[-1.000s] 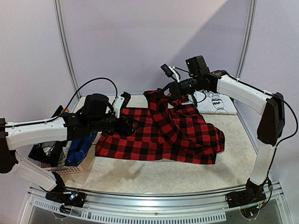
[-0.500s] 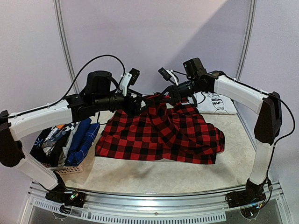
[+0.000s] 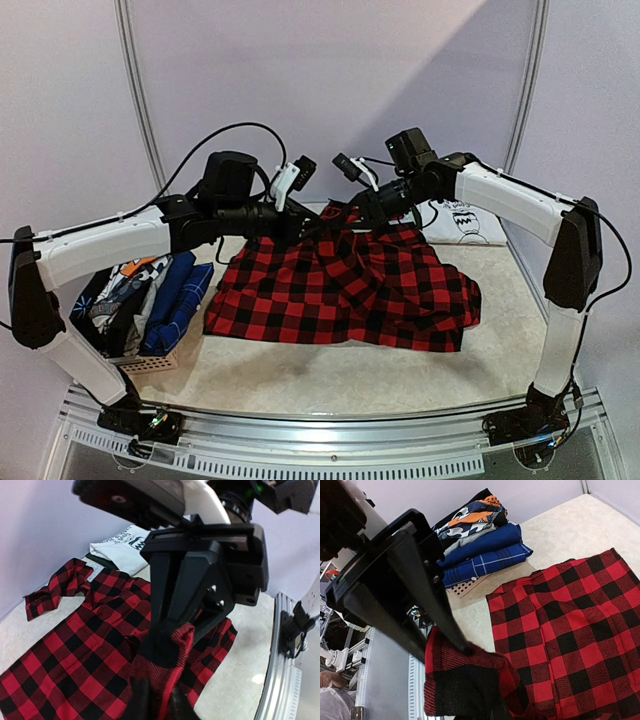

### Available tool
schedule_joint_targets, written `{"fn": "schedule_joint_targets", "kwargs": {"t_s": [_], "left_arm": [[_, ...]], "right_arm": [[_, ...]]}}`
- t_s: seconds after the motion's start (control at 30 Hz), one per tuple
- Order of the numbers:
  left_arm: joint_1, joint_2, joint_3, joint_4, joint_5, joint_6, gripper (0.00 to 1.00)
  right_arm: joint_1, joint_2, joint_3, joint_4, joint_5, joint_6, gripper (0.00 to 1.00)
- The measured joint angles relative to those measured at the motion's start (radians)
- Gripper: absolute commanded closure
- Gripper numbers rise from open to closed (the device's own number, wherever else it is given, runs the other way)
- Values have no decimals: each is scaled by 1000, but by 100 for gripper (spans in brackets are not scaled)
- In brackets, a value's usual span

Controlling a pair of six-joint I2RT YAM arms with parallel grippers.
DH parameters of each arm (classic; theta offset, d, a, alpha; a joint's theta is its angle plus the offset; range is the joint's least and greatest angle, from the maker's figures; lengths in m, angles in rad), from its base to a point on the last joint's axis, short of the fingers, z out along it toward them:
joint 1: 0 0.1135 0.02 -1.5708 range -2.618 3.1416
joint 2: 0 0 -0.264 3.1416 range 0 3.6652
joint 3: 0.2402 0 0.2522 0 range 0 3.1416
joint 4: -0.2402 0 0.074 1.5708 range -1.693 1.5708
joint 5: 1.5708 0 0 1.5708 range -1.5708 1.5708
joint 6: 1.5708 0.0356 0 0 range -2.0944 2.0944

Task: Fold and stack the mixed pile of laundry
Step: Fold the flattened shirt at the center of the board.

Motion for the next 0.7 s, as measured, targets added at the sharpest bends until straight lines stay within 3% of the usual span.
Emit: {"fn": "schedule_joint_targets", "kwargs": {"t_s": [0.07,0.33,0.43,0.7], "left_arm": [[0,0,-2,-2,-3,-3,100],[1,-1,-23,-8,-75,-40,100],[1,-2,-27,-14,-126,-69,100],[2,-10,-34,-48,-223,-138,100]], "right_arm": [[0,0,0,0,2,0,92],[1,-3,-9,26,114,35,42],[1,-37,-74,64,195,72,28],[1,-268,-344,145,536,227,12]]}}
